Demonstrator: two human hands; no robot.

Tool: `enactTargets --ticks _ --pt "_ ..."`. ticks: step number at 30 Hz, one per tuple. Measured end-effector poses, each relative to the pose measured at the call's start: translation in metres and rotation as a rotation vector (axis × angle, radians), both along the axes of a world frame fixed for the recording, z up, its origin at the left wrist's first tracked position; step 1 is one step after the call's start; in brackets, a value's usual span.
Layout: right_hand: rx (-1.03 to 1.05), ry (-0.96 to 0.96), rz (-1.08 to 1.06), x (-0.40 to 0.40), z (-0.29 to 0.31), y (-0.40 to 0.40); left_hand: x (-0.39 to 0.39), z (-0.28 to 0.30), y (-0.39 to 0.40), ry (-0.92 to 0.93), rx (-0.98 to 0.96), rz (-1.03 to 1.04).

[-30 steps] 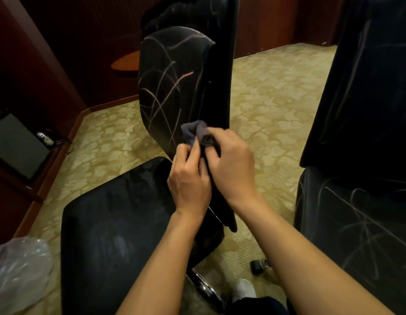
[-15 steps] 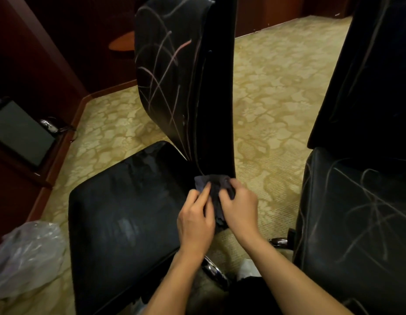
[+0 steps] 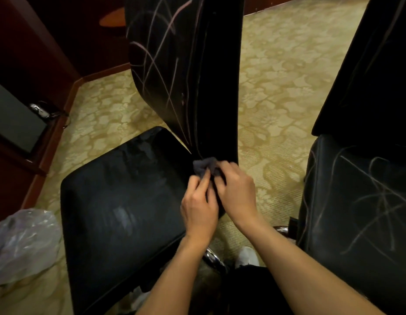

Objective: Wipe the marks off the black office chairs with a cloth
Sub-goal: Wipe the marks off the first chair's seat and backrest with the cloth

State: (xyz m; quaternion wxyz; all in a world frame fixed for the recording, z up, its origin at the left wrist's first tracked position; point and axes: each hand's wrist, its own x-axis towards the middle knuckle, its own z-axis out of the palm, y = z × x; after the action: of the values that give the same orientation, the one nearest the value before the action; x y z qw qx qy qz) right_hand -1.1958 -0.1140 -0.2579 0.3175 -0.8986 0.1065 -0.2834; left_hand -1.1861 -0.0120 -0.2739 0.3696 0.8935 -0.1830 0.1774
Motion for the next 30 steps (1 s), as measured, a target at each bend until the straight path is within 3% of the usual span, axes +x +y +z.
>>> enactTargets --ticks 3,5,9,11,16,22,30 --pt "0.139 0.359 0.064 -0.011 -0.026 0.003 -0.015 -0.034 0.015 0.234 0.115 0.029" --pt "0.287 0.309 -0.008 -0.018 -0.026 0.005 -0.02 -0.032 0.02 0.228 0.092 -0.017" --pt "0.429 0.034 -0.215 -0.018 0.004 0.004 -0.012 0.005 0.0 0.07 -0.021 -0.032" --pt "0.402 0.021 -0.234 -0.014 0.018 0.0 -0.005 0.021 -0.013 0.08 -0.037 -0.036" --pt "0.143 0.2 -0.172 -0.017 0.017 -0.009 0.008 0.014 -0.024 0.311 -0.001 -0.078" --pt "0.131 0.229 -0.179 -0.005 0.01 0.0 0.0 -0.002 -0.019 0.607 -0.444 0.114" --pt "0.065 0.111 -0.149 0.015 0.038 0.022 0.016 0.02 -0.01 0.594 -0.734 0.188"
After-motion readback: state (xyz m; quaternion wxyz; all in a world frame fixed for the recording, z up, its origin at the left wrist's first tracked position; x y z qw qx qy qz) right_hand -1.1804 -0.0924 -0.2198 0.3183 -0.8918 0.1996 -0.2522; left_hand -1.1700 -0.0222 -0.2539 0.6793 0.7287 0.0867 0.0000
